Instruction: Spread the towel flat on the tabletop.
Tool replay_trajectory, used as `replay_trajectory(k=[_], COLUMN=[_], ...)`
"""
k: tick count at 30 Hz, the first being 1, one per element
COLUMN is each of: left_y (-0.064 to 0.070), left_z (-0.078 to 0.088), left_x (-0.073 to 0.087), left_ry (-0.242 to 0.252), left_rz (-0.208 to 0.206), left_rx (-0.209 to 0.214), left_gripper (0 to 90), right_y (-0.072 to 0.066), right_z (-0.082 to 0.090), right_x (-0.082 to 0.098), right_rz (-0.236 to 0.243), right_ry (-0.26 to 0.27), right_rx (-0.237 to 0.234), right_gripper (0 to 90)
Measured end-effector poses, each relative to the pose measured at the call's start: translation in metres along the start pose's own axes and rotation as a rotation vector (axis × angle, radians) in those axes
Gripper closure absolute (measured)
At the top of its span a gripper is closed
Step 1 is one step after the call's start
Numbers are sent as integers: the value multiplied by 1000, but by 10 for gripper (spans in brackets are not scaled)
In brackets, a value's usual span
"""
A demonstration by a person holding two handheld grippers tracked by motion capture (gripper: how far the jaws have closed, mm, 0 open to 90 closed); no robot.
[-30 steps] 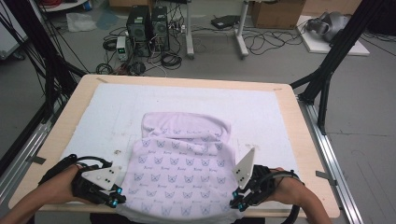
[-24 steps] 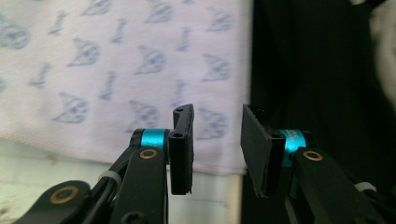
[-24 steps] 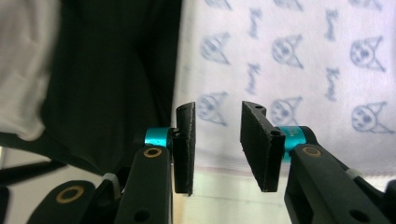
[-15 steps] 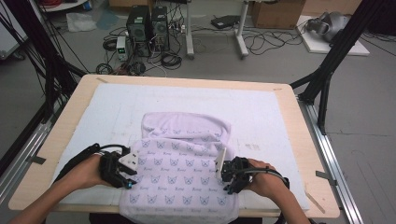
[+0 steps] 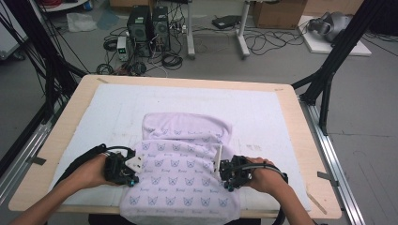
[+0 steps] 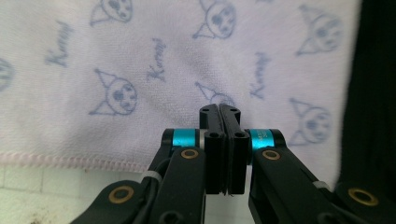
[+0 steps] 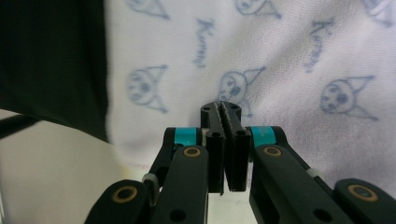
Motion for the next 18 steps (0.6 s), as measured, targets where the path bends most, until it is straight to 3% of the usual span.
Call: replay_trajectory(k=[3, 5, 6, 8, 9, 10, 11, 13, 18], left_y=[19, 40, 46, 56, 55, 52, 48, 40, 19], left_z=[17, 28, 31, 36, 37, 39, 39, 37, 23], left_x=[3, 7, 8, 12, 13, 14, 15, 15, 12], left_ry=[55, 106, 128, 175, 196, 197, 198, 193, 115], left_rz=[-54, -121, -136, -153, -129, -98, -81, -52, -15], left_rx=[56, 132, 153, 191, 175, 147, 122, 88, 20], left_gripper=[884, 884, 882, 833, 700, 614, 617, 612, 601], right_y=[-5, -16, -22, -27, -27, -24, -21, -16, -6], right_z=[18, 34, 40, 45, 45, 44, 42, 38, 25], right_x=[7, 14, 17, 23, 26, 29, 32, 32, 24], right_rz=[0, 21, 52, 60, 48, 15, -26, -54, -70], right_ry=[92, 199, 257, 325, 335, 335, 315, 289, 206], right_rx=[-32, -125, -164, -202, -166, -122, -113, -58, 42], right_gripper=[890, 890, 888, 826, 672, 655, 650, 629, 621])
Point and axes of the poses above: each handheld gripper's, and its own axes: z roughly backward along the jaws, x roughly out of its underside, y roughly to its right, the point moved 4 cm from there along -z, roughly forward along the jaws, and after that the axes turned 15 degrees about x, right-handed, at the moved point
